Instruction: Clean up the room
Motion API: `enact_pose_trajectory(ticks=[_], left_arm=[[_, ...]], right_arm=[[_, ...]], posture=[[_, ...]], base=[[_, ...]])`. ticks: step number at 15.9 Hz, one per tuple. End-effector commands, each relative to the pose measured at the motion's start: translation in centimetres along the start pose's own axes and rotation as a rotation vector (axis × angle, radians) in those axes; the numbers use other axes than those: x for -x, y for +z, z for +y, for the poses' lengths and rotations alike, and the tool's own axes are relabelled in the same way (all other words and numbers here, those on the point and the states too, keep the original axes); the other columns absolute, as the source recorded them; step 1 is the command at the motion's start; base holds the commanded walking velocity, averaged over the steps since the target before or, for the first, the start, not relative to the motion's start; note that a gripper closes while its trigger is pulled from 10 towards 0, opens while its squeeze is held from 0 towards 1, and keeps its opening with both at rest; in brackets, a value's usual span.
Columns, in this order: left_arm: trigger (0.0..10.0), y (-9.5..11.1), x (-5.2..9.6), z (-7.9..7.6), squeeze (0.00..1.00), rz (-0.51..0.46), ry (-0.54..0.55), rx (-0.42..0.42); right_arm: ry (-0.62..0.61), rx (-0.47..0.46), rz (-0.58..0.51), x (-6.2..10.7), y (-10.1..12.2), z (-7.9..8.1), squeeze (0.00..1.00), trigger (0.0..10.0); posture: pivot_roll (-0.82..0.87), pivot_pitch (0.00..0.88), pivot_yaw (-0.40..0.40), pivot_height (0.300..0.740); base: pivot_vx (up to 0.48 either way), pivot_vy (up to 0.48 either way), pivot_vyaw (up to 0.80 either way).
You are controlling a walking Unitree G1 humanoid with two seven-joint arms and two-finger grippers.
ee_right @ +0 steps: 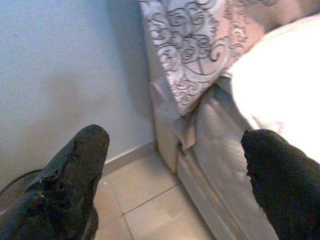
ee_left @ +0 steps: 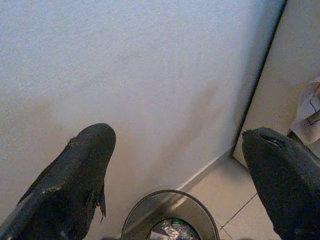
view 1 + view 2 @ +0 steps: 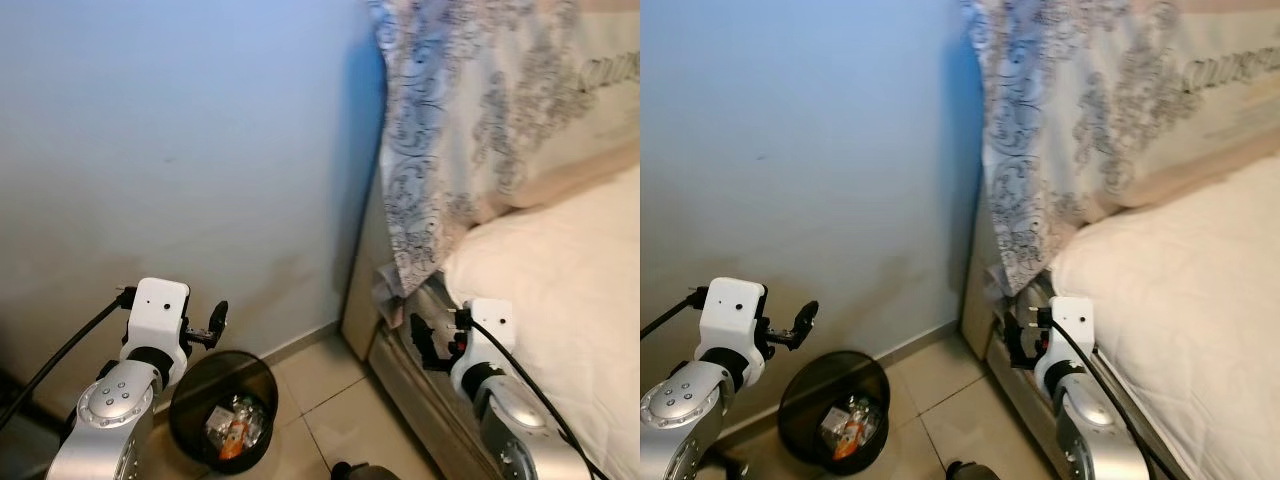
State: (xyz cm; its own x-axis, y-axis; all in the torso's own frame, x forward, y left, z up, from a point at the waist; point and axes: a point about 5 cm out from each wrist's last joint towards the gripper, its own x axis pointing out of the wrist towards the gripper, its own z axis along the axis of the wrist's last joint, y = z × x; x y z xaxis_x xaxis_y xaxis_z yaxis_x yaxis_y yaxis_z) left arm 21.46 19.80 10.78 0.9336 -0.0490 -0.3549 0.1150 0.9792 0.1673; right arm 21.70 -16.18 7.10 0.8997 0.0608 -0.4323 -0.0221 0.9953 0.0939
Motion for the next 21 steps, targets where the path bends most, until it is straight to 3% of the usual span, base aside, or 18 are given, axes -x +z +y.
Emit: enact_pose_trajectory(ticks=[1,6,14,21], left_arm=[[10.0,0.0,0.1,-0.1,0.00,0.002,0.006,-0.009],[10.0,0.4,0.0,0.1,0.00,-0.034,0.016,-0.014],[10.0,0.2,0.3,0.2,0.00,-0.033,0.042,-0.004],[10.0,0.9,-0.2,0.0,0.00,-0.062,0.029,-0.003]], right_arm=[[-0.013,-0.013,-0.017,0.1,0.6,-0.4,0.00,10.0],[-0.023,0.016,-0.016,0.2,0.7,-0.5,0.00,10.0],[0.002,0.081,-0.034,-0.3,1.5,-1.2,0.00,10.0],[0.019,0.084,-0.026,-0.5,1.2,-0.4,0.00,10.0]], posture=[[-0.06,0.000,-0.013,0.740],[-0.07,0.000,0.008,0.740],[-0.06,0.000,-0.021,0.740],[-0.06,0.000,-0.030,0.740]], base=[[0.000,0.000,-0.77],[0.000,0.000,-0.77],[0.000,0.000,-0.77],[0.000,0.000,-0.77]])
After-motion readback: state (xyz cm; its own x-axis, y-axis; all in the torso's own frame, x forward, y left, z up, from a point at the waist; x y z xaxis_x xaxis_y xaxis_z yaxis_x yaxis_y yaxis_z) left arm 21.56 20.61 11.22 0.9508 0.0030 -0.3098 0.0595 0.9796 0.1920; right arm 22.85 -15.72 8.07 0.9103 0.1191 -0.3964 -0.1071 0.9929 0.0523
